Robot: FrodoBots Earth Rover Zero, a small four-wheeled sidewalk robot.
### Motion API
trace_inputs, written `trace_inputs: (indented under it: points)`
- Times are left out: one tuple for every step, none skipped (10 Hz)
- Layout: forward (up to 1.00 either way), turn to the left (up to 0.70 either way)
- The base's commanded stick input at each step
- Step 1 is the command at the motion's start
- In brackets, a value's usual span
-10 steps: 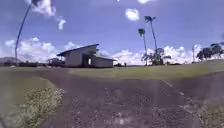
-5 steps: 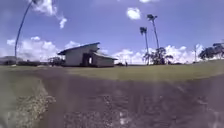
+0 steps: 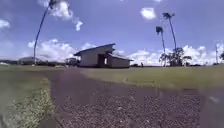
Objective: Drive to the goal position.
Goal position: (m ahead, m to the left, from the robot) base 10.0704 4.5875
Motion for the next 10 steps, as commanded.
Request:
trace_inputs:
  points:
    - [1.00,0.40]
    - [1.00,0.40]
    - [1.00,0.40]
    - [1.00,0.37]
    - [1.00,0.25]
    - [1.00,0.05]
    - [1.00,0.03]
    - [1.00,0.20]
    - [1.00,0.35]
    - [1.00,0.40]
